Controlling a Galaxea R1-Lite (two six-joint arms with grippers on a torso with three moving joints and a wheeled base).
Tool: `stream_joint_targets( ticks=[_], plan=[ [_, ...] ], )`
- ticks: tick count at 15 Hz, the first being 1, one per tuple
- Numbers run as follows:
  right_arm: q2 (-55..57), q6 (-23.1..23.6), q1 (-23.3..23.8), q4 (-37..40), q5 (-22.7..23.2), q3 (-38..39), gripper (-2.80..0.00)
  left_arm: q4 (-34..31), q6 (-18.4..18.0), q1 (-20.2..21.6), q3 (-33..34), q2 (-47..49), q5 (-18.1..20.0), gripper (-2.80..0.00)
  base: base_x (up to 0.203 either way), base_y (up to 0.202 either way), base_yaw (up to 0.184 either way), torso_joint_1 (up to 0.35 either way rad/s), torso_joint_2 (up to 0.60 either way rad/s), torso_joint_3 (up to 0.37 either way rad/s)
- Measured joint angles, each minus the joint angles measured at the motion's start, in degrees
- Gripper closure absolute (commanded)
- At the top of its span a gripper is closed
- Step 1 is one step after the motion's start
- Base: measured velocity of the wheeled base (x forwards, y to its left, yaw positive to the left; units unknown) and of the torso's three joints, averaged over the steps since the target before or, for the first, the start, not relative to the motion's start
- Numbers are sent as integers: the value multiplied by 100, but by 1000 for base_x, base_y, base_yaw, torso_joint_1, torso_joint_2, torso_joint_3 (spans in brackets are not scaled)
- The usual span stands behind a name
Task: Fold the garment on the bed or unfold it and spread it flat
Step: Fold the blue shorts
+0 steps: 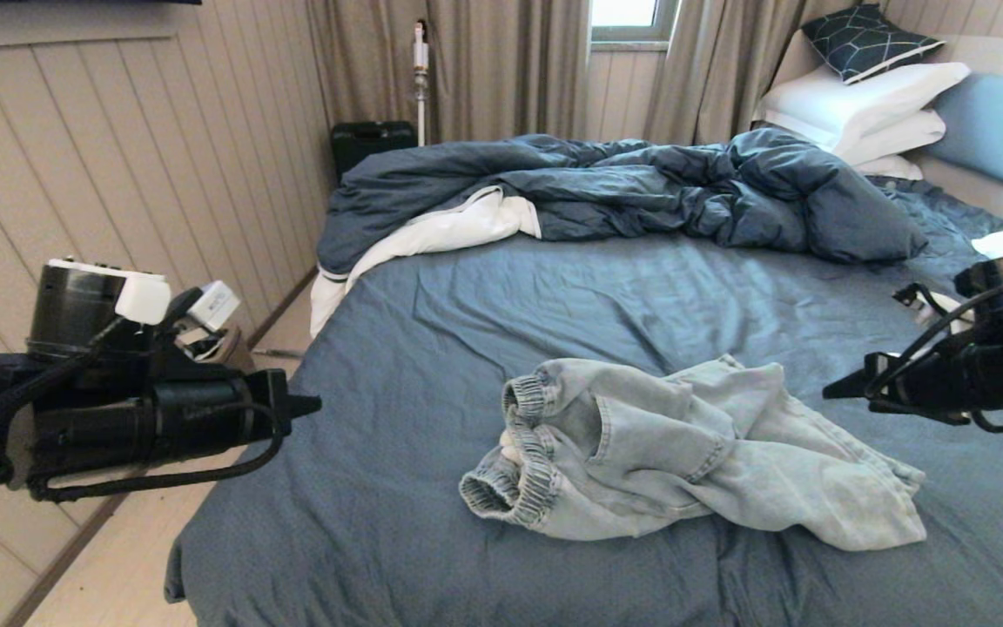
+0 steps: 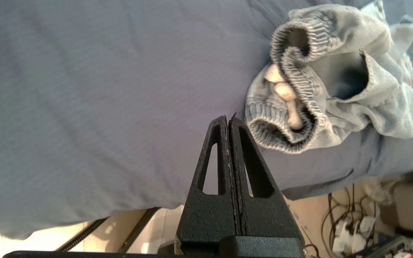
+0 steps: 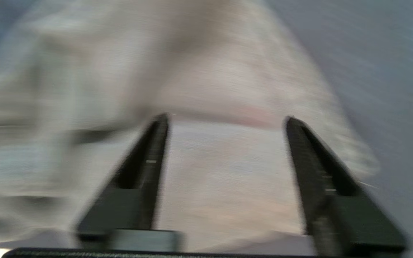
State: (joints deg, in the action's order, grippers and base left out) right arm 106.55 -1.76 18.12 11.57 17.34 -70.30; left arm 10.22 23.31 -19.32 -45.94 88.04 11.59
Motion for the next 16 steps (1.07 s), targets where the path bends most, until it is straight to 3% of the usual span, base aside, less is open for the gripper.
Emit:
stream_joint_targets(
  ticks=[2, 5, 9, 13, 14, 16],
  plan=[
    [-282, -288, -580, 6, 5, 16, 0, -370, 11, -241, -535, 315, -224, 0, 0, 0, 0, 0, 0, 0],
    [-586, -658, -1128, 0, 9, 134, 0, -1146, 200, -396, -1496, 891, -59, 0, 0, 0, 0, 0, 0, 0],
    [-724, -857, -1280, -25, 50, 381, 0, -2229, 621, -677, -2881, 1744, 812, 0, 0, 0, 0, 0, 0, 0],
    [-820, -873, -1331, -28, 83, 607, 0, -2581, 686, -1191, -3818, 2608, 930, 0, 0, 0, 0, 0, 0, 0],
    [-843, -873, -1327, -28, 101, 652, 0, -2581, 700, -1283, -3997, 2784, 949, -280, 0, 0, 0, 0, 0, 0],
    [-875, -873, -1266, -37, 184, 717, 0, -2567, 795, -1501, -4376, 3121, 955, -280, 0, 0, 0, 0, 0, 0]
  ],
)
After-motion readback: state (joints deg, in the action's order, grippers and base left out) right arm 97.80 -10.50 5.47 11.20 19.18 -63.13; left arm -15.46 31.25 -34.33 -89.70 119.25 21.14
